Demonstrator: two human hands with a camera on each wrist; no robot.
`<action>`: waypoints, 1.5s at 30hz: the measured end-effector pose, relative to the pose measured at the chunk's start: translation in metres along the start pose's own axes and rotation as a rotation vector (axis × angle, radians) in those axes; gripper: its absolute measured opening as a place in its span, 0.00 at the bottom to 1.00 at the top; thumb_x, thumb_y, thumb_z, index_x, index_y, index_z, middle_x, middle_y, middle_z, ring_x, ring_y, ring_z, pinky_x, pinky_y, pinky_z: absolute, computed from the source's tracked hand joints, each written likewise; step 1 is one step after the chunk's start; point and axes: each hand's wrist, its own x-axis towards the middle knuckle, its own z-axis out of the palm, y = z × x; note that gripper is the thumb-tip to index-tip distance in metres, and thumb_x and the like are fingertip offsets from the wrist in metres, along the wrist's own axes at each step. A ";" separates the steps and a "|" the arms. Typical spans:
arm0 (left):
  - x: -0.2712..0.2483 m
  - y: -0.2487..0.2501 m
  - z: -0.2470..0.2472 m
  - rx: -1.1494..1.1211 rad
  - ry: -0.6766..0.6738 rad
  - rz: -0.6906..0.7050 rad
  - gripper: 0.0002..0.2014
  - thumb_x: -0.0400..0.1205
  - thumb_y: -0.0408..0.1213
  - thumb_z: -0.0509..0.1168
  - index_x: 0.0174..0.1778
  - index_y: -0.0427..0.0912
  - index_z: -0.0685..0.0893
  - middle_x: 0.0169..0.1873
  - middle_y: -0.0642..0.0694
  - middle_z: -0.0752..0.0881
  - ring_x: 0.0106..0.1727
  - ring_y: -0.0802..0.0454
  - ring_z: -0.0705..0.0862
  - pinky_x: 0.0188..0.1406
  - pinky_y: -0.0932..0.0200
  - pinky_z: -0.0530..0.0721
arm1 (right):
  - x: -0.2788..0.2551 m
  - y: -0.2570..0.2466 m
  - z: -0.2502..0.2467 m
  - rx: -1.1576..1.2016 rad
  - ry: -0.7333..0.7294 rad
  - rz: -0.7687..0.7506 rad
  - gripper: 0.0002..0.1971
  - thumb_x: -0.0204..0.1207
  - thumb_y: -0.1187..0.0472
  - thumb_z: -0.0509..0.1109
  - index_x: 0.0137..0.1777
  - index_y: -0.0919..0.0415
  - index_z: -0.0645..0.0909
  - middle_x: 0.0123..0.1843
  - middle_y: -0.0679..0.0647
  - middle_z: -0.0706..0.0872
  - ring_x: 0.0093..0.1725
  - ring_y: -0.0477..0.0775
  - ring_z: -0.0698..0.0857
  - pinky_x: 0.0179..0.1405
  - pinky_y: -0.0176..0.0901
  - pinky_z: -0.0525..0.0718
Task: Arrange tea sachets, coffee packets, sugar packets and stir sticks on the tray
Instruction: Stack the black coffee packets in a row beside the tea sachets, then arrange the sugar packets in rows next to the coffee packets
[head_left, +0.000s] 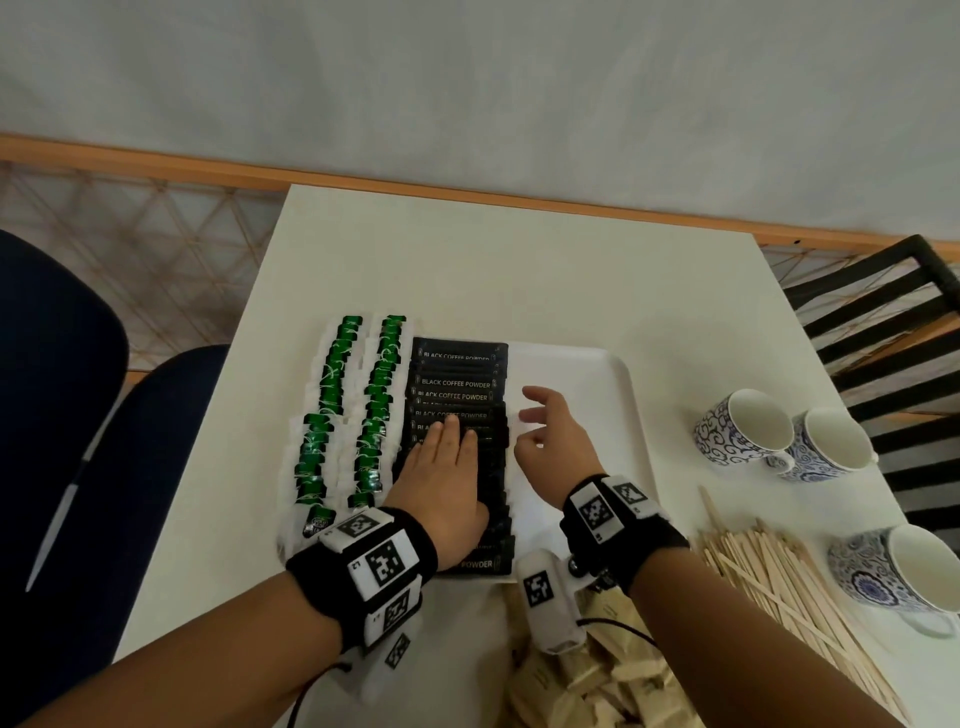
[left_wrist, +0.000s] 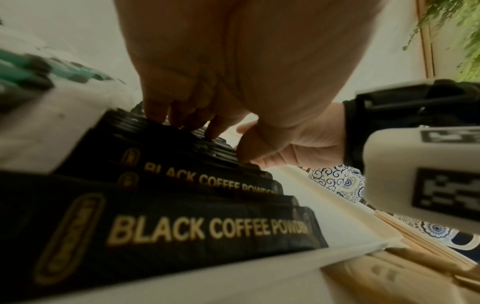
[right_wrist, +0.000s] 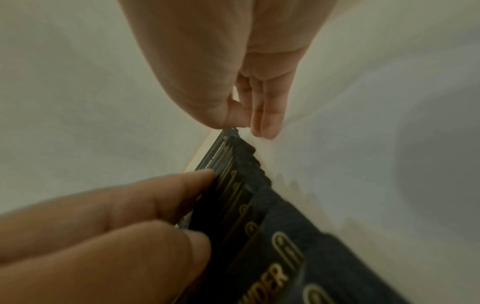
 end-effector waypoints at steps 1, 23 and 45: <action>0.000 0.000 0.001 0.003 0.004 0.001 0.36 0.85 0.41 0.53 0.84 0.39 0.40 0.83 0.39 0.36 0.84 0.45 0.37 0.83 0.50 0.42 | 0.003 -0.001 0.000 -0.003 -0.002 -0.003 0.27 0.77 0.68 0.60 0.75 0.51 0.64 0.62 0.48 0.79 0.44 0.41 0.81 0.38 0.26 0.73; -0.040 0.002 0.008 -0.039 0.165 0.316 0.22 0.83 0.41 0.61 0.74 0.49 0.73 0.80 0.48 0.60 0.81 0.50 0.55 0.79 0.58 0.57 | -0.092 0.040 -0.069 -0.332 -0.008 -0.161 0.16 0.76 0.62 0.67 0.60 0.42 0.80 0.59 0.40 0.77 0.53 0.39 0.78 0.57 0.37 0.78; -0.135 0.023 0.091 0.043 -0.104 0.056 0.15 0.75 0.51 0.71 0.54 0.52 0.79 0.49 0.57 0.69 0.55 0.55 0.75 0.52 0.56 0.78 | -0.193 0.108 -0.068 -0.707 -0.167 -0.215 0.35 0.71 0.40 0.69 0.77 0.43 0.63 0.77 0.44 0.65 0.76 0.50 0.64 0.70 0.42 0.72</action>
